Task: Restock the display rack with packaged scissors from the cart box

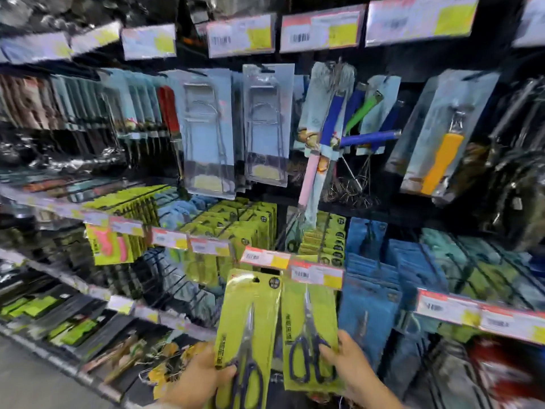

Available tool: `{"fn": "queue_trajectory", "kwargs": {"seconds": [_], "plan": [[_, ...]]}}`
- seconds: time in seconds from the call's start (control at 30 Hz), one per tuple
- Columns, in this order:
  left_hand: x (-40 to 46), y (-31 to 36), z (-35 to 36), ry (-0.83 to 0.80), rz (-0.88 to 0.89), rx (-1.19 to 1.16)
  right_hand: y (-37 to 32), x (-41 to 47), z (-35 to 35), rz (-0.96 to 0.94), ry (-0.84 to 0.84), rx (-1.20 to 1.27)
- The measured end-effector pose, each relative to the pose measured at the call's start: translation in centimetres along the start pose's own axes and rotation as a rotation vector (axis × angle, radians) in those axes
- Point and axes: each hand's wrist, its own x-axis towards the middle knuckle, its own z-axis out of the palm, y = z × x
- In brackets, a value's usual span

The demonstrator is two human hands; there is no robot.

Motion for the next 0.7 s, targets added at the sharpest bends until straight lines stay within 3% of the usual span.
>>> {"fn": "queue_trajectory", "kwargs": {"seconds": [0.1, 0.33, 0.53, 0.7], "plan": [[3.1, -0.2, -2.3, -0.063, -0.021, 0.162, 0.9, 0.2, 0.9, 0.007, 0.098, 0.122], [6.1, 0.6, -2.5, -0.229, -0.014, 0.095, 1.7, -0.1, 2.1, 0.045, 0.179, 0.269], [7.7, -0.5, -1.6, -0.323, -0.065, 0.063, 2.1, -0.1, 2.2, 0.114, 0.217, 0.237], [6.1, 0.4, -1.0, -0.305, -0.066, 0.047, 1.6, 0.1, 1.5, 0.145, 0.191, 0.208]]}}
